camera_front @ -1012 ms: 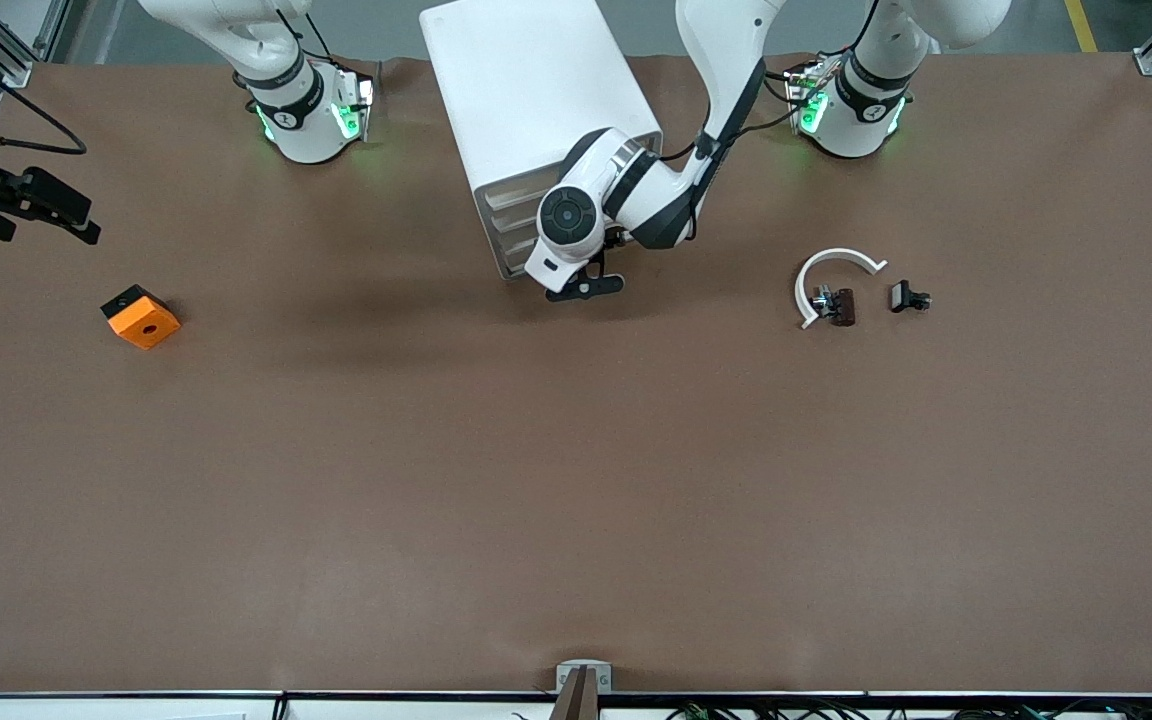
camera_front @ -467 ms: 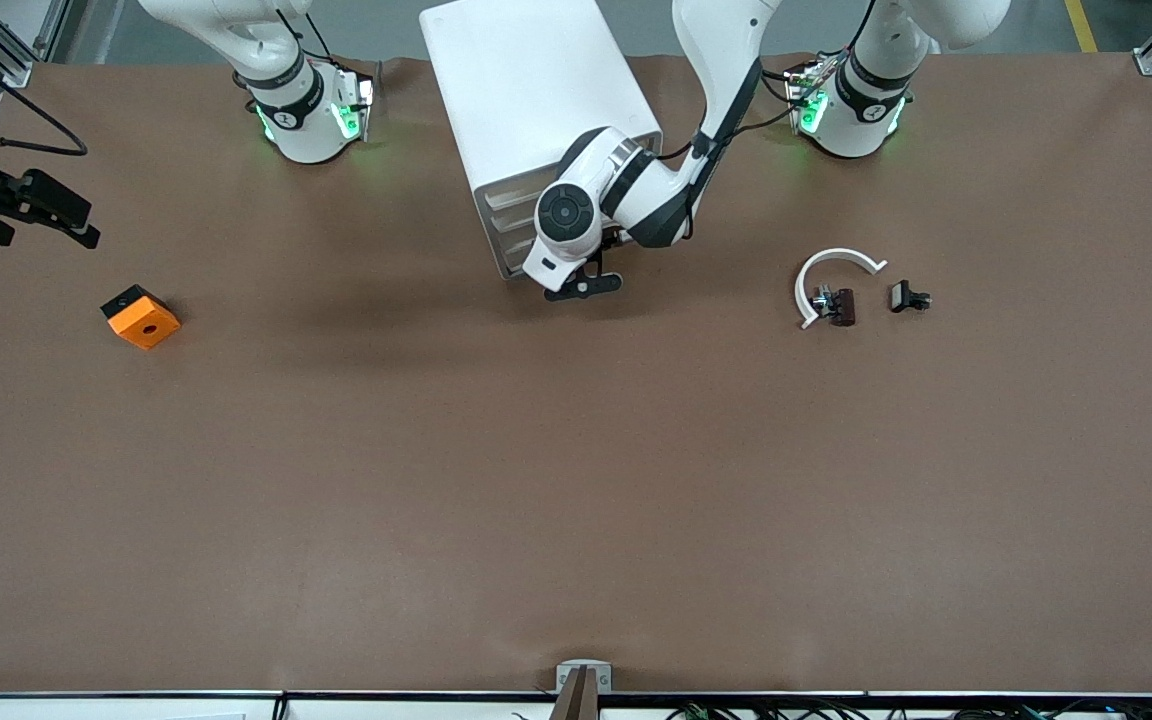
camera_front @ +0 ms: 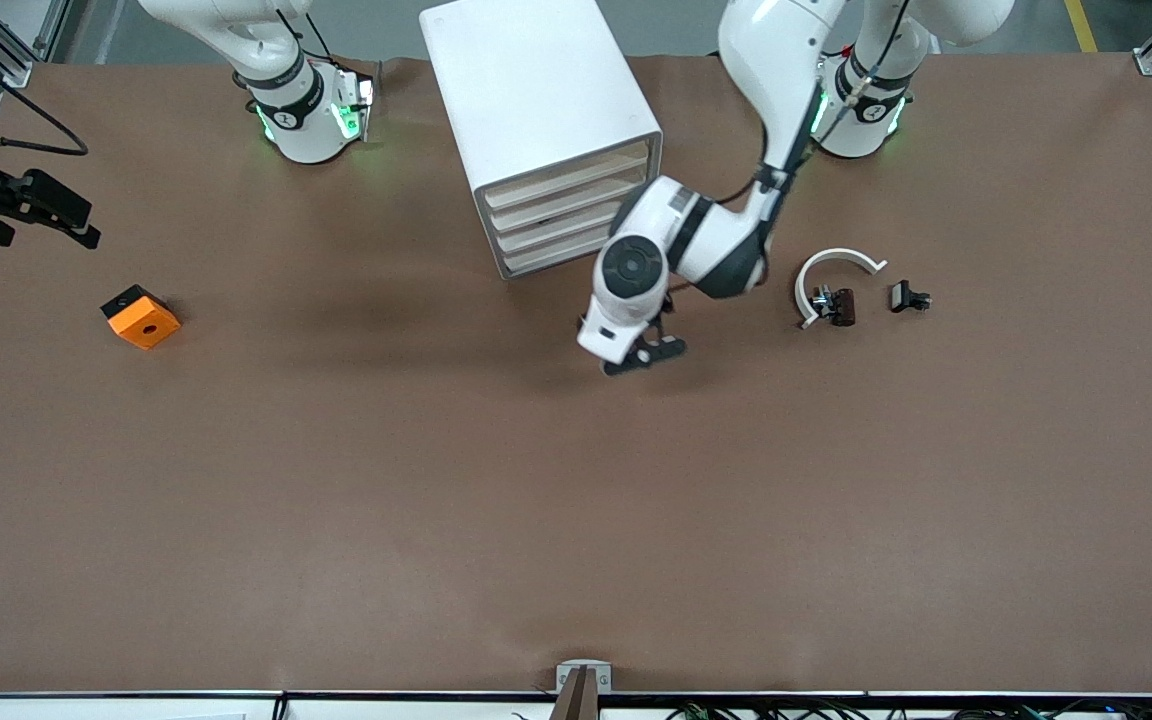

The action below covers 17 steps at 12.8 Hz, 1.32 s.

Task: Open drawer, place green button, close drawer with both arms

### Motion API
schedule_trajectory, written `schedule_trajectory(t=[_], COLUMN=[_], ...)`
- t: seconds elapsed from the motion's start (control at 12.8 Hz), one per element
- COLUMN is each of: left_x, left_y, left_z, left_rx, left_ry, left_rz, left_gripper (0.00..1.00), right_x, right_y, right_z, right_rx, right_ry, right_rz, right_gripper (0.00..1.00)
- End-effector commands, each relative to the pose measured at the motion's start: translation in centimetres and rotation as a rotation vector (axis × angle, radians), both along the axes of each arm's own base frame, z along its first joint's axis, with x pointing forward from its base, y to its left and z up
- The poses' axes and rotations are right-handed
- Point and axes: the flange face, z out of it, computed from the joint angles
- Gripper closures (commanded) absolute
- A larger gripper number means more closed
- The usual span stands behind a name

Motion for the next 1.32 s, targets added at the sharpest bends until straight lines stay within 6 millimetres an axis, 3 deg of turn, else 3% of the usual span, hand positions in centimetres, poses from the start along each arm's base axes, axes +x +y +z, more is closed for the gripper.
schedule_trajectory(t=[0.0, 0.23, 0.39, 0.62, 0.78, 0.93, 1.09, 1.25], left_x=[5.0, 8.4, 11.0, 12.9, 12.6, 12.7, 12.3, 11.5], left_y=[3.8, 9.1, 13.9, 19.7, 22.4, 27.3, 31.3, 34.1], left_z=[3.0, 8.8, 12.7, 17.3, 20.1, 23.6, 25.8, 27.8], left_rx=[0.047, 0.034, 0.016, 0.019, 0.034, 0.017, 0.007, -0.005], left_ry=[-0.089, -0.137, -0.156, -0.202, -0.182, -0.181, -0.162, -0.137], left_rz=[0.005, 0.076, 0.159, 0.218, 0.173, 0.138, 0.085, 0.043], left_gripper=[0.00, 0.00, 0.00, 0.00, 0.00, 0.00, 0.00, 0.00], right_x=[0.0, 0.0, 0.0, 0.0, 0.0, 0.0, 0.0, 0.0], right_y=[-0.1, -0.1, -0.1, -0.1, -0.1, -0.1, -0.1, -0.1], right_z=[0.6, 0.6, 0.6, 0.6, 0.6, 0.6, 0.6, 0.6], right_rx=[-0.003, -0.002, -0.003, -0.003, -0.003, -0.003, -0.003, -0.003], right_ry=[-0.008, -0.010, -0.011, -0.011, -0.011, -0.012, -0.012, -0.011], right_rz=[0.007, 0.007, 0.007, 0.007, 0.007, 0.008, 0.008, 0.007], right_gripper=[0.00, 0.00, 0.00, 0.00, 0.00, 0.00, 0.00, 0.00])
